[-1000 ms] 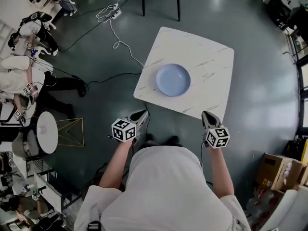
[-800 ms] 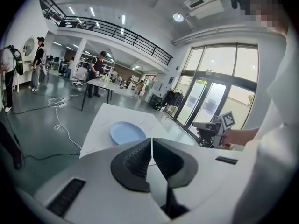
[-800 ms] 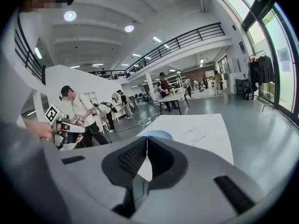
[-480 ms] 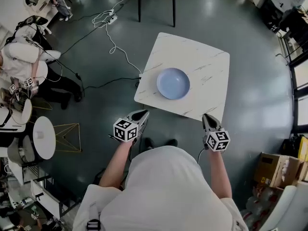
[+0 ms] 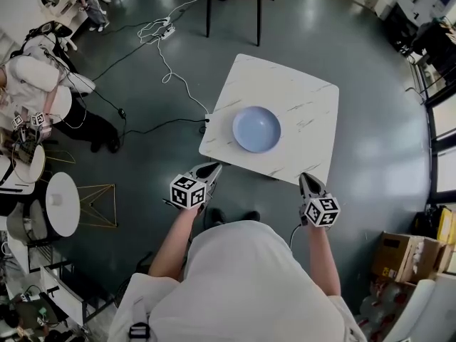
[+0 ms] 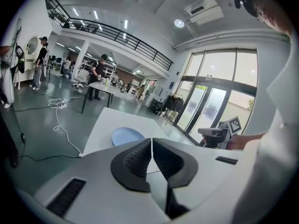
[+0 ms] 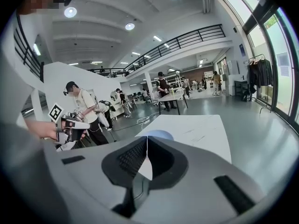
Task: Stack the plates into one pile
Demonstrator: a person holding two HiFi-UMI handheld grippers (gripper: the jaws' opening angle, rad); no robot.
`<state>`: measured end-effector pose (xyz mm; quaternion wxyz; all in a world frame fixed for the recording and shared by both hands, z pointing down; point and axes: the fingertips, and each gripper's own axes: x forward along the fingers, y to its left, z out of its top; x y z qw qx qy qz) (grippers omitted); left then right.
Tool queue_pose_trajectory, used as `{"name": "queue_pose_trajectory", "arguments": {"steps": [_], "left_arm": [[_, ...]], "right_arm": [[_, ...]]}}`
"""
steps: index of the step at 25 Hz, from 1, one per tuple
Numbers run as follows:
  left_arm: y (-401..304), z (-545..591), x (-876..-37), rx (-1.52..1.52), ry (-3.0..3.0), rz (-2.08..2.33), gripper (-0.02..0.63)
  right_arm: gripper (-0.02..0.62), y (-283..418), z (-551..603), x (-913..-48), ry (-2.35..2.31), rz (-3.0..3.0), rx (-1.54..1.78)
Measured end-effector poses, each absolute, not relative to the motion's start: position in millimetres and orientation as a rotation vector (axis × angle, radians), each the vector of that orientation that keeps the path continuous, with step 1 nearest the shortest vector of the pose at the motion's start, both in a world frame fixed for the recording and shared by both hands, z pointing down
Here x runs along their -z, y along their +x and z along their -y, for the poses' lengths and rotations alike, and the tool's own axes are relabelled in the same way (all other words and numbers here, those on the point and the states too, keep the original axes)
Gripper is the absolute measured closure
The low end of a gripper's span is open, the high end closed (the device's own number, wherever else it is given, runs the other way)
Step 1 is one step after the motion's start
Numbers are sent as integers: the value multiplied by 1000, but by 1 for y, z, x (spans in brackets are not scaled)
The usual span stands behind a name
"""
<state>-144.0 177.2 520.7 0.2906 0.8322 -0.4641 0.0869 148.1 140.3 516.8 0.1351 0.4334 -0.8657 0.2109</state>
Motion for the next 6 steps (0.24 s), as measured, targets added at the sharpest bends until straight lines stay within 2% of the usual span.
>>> {"name": "queue_pose_trajectory", "arguments": {"steps": [6], "left_arm": [[-148, -175, -523, -243, 2218, 1235, 584]], "right_arm": [[569, 138, -135, -515, 1250, 2516, -613]]}}
